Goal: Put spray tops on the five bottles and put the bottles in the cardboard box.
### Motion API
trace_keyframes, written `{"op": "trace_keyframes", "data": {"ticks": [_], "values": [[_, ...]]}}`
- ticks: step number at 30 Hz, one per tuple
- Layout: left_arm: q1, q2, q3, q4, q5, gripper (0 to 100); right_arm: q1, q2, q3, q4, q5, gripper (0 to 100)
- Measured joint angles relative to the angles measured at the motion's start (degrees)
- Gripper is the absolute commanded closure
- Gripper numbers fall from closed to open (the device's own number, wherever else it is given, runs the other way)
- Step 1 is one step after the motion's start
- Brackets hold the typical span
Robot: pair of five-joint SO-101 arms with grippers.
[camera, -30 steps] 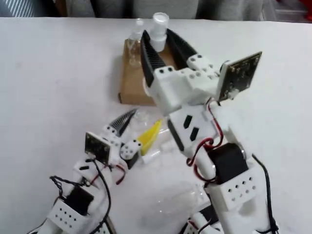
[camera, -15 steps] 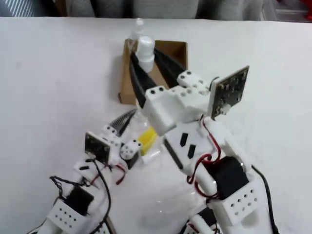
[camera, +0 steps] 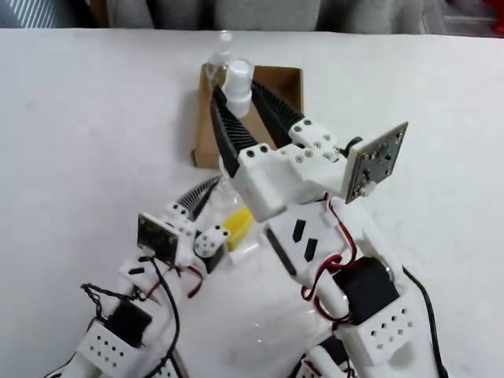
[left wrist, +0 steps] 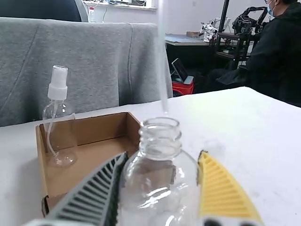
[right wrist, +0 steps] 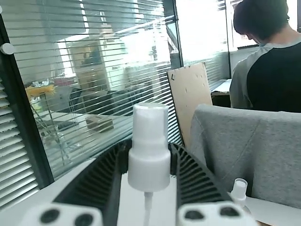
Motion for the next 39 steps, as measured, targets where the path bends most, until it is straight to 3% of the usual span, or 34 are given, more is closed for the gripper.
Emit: {"op": "trace_keyframes", "data": {"ticks": [29,39], "values": [[0.00,0.00,0.00,0.00,0.00,87,0.09,-0.35,15.47,-3.34,0.00,97.9],[0.00,0.00,0.00,0.00,0.00,87,0.09,-9.05,24.88,-3.34,0.00,97.9]]}}
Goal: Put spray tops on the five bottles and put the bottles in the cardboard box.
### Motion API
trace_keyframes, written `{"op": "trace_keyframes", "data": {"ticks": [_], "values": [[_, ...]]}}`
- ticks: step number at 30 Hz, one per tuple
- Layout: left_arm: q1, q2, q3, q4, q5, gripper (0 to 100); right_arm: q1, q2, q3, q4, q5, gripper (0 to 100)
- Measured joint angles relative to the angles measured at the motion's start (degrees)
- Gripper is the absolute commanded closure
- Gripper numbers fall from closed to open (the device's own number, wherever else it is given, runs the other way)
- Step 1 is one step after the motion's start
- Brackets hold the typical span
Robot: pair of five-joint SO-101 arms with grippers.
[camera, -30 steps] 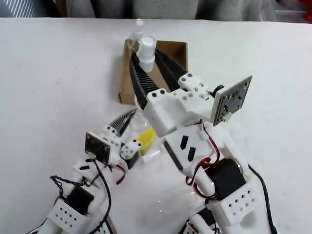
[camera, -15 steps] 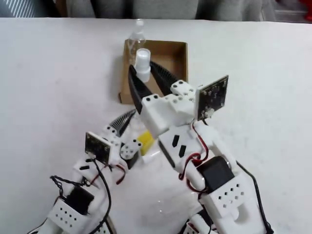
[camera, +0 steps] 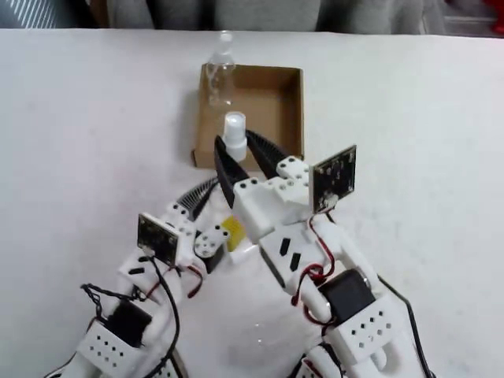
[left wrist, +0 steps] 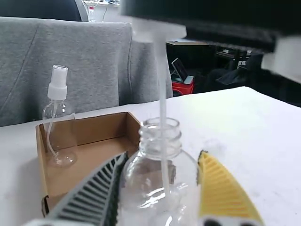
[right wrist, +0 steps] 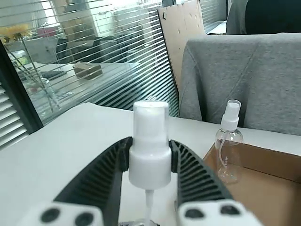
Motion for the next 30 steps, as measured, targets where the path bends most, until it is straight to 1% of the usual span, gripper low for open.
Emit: {"op": "trace_keyframes", "data": {"ticks": [9,12,17,26,30], "values": [[0.00,0.00,0.00,0.00,0.00,87,-0.88,-4.66,6.51,0.00,0.00,97.9],[0.00,0.00,0.00,0.00,0.00,87,-3.34,-5.19,7.47,0.00,0.00,97.9],[0.09,-0.18,0.00,0.00,0.00,87,-3.78,-6.42,7.47,0.18,0.00,97.9],[0.18,-0.18,0.00,0.00,0.00,87,-3.78,-8.26,7.38,6.95,0.00,97.4],[0.18,-0.18,0.00,0.09,0.00,87,-3.78,-8.70,7.38,7.38,0.00,97.4]]}}
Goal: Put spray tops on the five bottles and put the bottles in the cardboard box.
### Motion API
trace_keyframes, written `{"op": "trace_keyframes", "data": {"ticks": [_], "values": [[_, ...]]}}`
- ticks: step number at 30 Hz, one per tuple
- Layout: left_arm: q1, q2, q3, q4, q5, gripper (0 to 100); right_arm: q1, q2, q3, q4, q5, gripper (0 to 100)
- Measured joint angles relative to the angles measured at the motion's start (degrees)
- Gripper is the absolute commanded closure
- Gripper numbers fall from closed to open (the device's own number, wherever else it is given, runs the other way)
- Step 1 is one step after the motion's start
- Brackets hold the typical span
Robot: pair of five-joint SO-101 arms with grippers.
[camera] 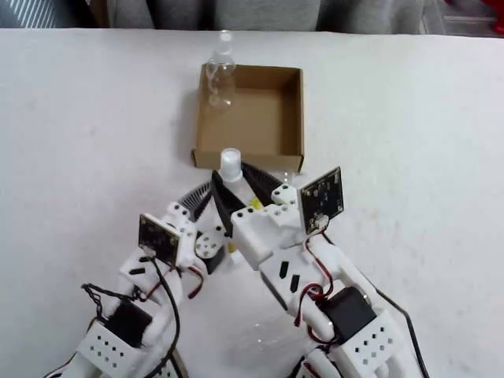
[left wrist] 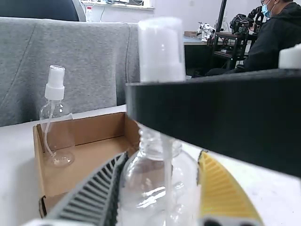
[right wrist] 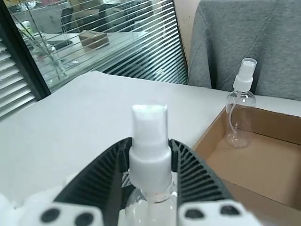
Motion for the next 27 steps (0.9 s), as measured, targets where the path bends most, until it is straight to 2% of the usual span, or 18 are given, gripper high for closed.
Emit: {"op": "trace_keyframes", "data": {"ticks": [4,10,14,19,27], "values": [[0.00,0.00,0.00,0.00,0.00,87,0.00,-0.09,0.00,0.18,0.00,97.0],[0.09,0.09,0.00,0.00,0.00,87,-0.26,-0.53,0.00,1.05,0.00,83.2],[-0.09,0.09,0.00,0.00,0.00,87,-0.88,0.00,0.09,1.14,0.00,78.6],[-0.09,0.09,0.00,0.00,0.00,87,-0.70,0.00,-1.14,3.16,0.00,76.8],[-0.09,0.09,0.00,0.00,0.00,87,-0.62,0.00,-11.08,10.02,0.00,76.7]]}}
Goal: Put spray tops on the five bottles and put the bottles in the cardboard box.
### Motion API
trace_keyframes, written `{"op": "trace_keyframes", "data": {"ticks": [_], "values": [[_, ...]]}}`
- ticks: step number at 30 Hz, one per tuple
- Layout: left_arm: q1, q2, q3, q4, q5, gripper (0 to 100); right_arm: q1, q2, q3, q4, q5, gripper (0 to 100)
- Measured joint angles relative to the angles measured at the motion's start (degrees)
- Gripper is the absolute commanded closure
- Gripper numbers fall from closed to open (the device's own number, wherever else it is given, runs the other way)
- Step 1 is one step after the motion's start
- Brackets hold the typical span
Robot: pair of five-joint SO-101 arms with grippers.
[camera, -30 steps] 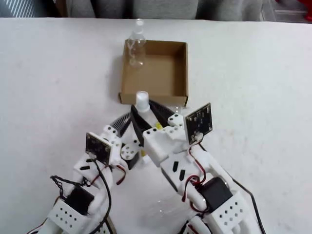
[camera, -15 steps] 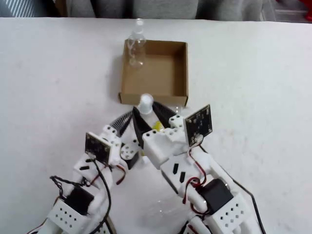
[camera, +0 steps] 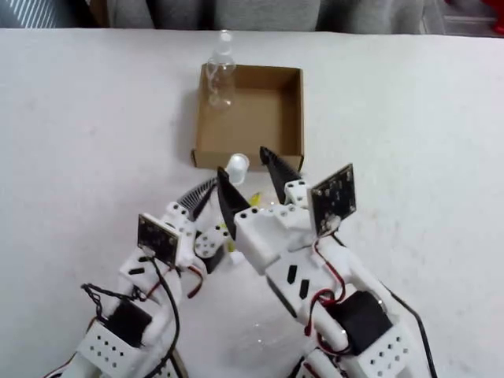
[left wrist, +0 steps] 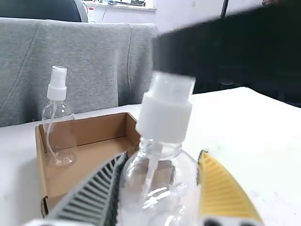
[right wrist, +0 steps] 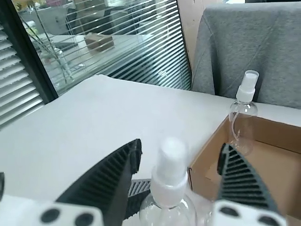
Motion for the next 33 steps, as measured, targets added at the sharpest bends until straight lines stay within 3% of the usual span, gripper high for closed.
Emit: {"op": "trace_keyframes", "data": {"ticks": [7,12,14,21,33], "values": [[0.00,0.00,0.00,0.00,0.00,87,0.00,-0.09,-7.82,7.12,0.00,79.1],[0.00,0.00,0.00,0.00,0.00,87,0.18,-0.18,-10.37,12.75,0.00,99.2],[0.00,0.00,0.00,0.00,0.00,87,2.02,-0.18,-10.37,13.27,0.00,95.0],[0.00,0.00,0.00,0.00,0.00,87,9.93,-0.62,-7.82,13.45,0.00,98.3],[0.00,0.00,0.00,0.70,0.00,87,10.55,-0.09,2.11,1.14,0.00,98.4]]}}
